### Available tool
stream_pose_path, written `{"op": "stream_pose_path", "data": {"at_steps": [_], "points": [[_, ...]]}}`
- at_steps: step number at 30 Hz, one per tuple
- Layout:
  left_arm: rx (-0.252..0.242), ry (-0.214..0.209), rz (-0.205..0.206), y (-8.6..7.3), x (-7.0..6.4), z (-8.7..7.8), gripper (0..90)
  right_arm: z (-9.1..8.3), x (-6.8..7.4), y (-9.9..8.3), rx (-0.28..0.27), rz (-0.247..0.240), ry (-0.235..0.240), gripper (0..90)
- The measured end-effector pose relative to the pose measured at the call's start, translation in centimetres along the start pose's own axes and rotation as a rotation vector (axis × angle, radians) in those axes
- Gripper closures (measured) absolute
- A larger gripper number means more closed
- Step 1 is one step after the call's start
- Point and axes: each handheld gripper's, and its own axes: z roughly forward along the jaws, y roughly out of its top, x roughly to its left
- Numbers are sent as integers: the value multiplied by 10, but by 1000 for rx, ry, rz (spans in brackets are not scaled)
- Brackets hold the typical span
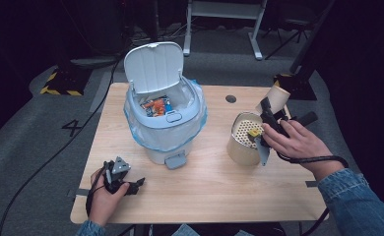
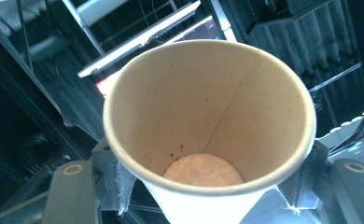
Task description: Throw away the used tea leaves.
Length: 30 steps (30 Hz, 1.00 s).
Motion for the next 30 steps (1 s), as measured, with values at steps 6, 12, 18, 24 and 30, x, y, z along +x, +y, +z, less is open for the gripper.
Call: {"op": "stream_pose_path", "data": {"at_steps": [6,12,18,24,30], "points": [[0,0,0,0,0,0,155,2,-3,-18,-78,318,65,321],[0,0,0,0,0,0,155,5,-4,-40,-154,626,140,316],[1,0,0,0,0,0,155,13,2,-60,-295,1079,281,313],[0,0,0,0,0,0,155,21,21,-70,-426,1562,475,312],[0,0,0,0,0,0,155,30,40,-74,-565,1927,632,308]]}}
